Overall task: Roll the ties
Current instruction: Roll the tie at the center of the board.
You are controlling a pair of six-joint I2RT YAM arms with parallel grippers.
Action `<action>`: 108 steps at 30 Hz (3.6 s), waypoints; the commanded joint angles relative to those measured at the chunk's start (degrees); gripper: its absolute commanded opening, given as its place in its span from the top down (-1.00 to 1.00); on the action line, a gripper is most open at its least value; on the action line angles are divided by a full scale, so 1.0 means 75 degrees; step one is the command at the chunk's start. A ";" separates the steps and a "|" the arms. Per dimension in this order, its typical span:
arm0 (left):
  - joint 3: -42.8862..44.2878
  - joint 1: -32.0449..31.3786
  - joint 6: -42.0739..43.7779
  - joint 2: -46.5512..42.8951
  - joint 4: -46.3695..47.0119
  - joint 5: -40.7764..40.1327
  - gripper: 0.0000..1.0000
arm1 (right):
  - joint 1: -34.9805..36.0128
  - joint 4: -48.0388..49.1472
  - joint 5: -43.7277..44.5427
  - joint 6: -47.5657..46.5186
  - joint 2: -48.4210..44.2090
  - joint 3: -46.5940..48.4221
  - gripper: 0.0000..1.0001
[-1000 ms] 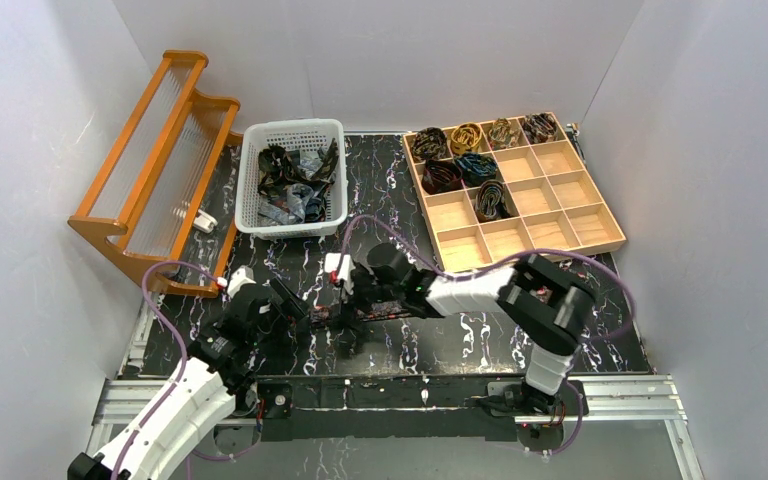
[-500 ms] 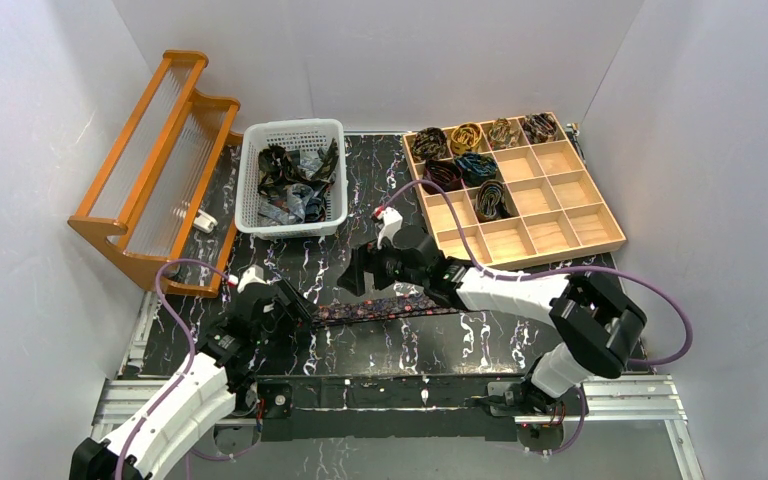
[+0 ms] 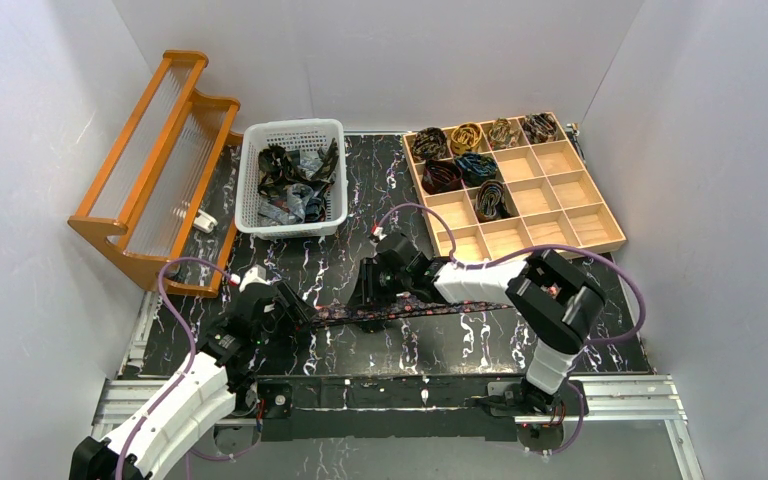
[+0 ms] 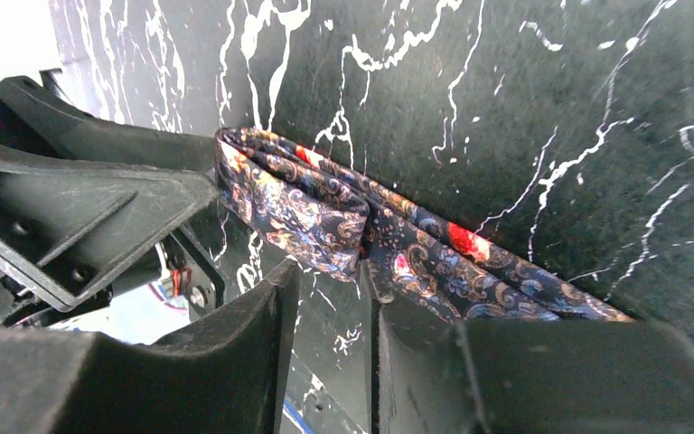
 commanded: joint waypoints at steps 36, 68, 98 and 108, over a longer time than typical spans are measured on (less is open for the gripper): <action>-0.0503 0.0044 0.0413 0.0263 0.0921 0.0497 -0.03 | 0.0011 -0.1545 -0.0574 -0.0067 0.1562 0.1208 0.53; 0.0892 0.0032 0.1235 0.0918 -0.0106 -0.0868 1.00 | 0.0008 -0.1670 -0.1387 -0.0780 0.1068 0.1921 0.30; 0.4003 -0.2730 0.0648 0.4071 -0.3430 -0.5888 1.00 | -0.0829 -0.2281 0.0631 -0.0887 -0.0760 0.1047 0.22; 0.4782 -0.3680 -0.0023 0.5576 -0.3747 -0.6579 1.00 | -0.1152 -0.2048 0.0794 -0.0670 -0.1308 0.0436 0.21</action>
